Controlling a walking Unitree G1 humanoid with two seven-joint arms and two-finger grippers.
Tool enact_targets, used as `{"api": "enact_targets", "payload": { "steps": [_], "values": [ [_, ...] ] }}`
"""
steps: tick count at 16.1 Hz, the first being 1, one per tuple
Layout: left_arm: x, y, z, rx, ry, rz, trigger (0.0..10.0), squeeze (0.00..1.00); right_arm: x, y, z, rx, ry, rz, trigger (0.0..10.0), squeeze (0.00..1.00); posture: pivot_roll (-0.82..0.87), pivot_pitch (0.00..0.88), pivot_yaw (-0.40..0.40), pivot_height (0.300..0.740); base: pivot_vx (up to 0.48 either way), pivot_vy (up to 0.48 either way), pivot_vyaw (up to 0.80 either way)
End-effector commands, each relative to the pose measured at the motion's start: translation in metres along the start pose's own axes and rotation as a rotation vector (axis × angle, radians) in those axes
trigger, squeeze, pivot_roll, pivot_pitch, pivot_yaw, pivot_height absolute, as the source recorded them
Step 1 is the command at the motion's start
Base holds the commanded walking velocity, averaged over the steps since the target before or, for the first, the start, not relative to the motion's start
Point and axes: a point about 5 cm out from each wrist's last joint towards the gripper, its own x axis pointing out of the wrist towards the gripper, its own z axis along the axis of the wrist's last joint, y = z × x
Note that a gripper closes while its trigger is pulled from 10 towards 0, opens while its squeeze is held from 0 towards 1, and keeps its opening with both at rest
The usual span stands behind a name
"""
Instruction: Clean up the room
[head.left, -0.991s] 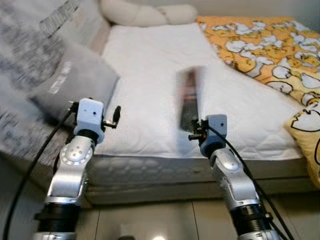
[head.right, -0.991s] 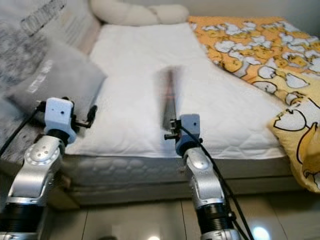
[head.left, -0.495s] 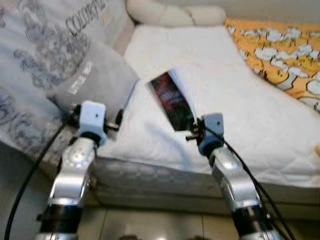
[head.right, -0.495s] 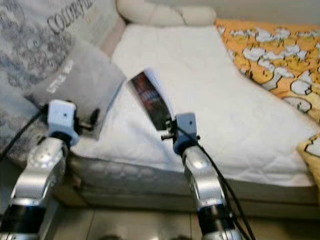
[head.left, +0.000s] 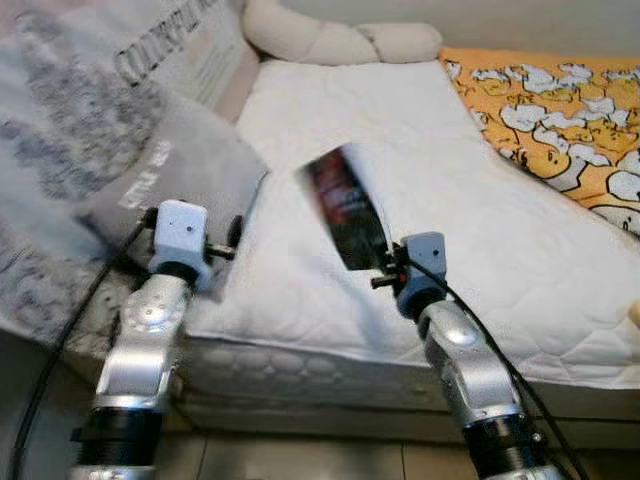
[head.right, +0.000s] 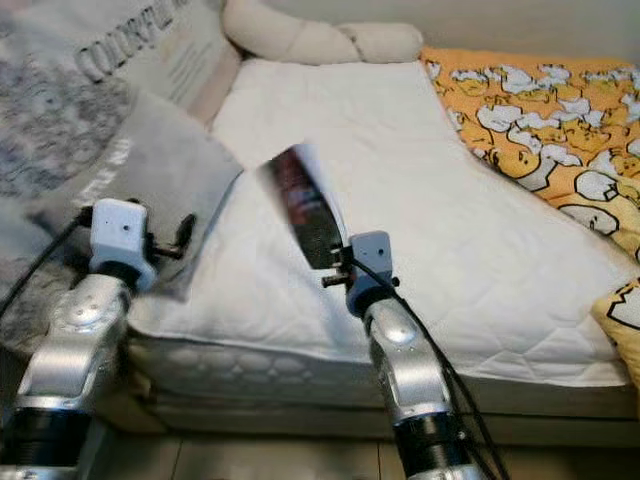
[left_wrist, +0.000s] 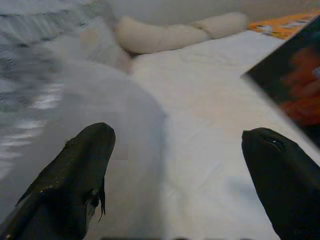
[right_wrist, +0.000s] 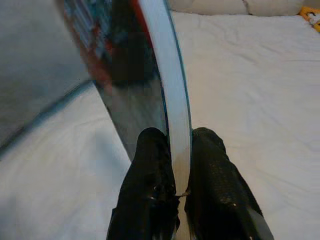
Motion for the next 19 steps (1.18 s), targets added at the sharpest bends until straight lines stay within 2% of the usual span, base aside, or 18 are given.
{"api": "enact_targets", "payload": {
  "steps": [1,6,10,13,16,19],
  "values": [
    [0.000,0.005,0.002,0.008,-0.002,0.008,10.0,0.25,0.002,-0.002,0.016,-0.009,-0.061,-0.003,10.0,0.00,0.10,0.000,0.006,0.740,0.345,0.000,0.00],
    [-0.002,0.005,0.002,0.010,-0.003,0.008,10.0,0.25,0.002,0.001,0.014,-0.014,-0.057,0.008,10.0,0.00,0.10,0.000,0.004,0.740,0.348,0.000,0.70],
    [-0.001,0.004,0.002,0.011,-0.006,0.004,10.0,0.26,0.001,-0.004,0.013,0.013,-0.054,-0.014,10.0,0.00,0.10,0.000,0.001,0.740,0.347,0.000,0.00],
    [-0.003,-0.001,0.005,-0.006,-0.040,-0.046,10.0,0.24,0.000,-0.003,0.011,0.036,-0.040,0.003,10.0,0.00,0.10,0.000,-0.005,0.740,0.215,0.000,0.00],
    [-0.007,-0.010,0.008,0.044,-0.056,-0.204,10.0,0.24,0.001,-0.010,0.010,0.211,0.023,0.002,10.0,0.00,0.10,0.000,-0.007,0.740,0.000,0.000,0.00],
    [-0.009,-0.012,0.005,0.094,-0.018,-0.312,10.0,0.24,0.001,-0.010,0.007,0.365,0.110,0.061,10.0,0.00,0.08,0.000,-0.003,0.740,0.000,0.000,0.00]
  ]
}}
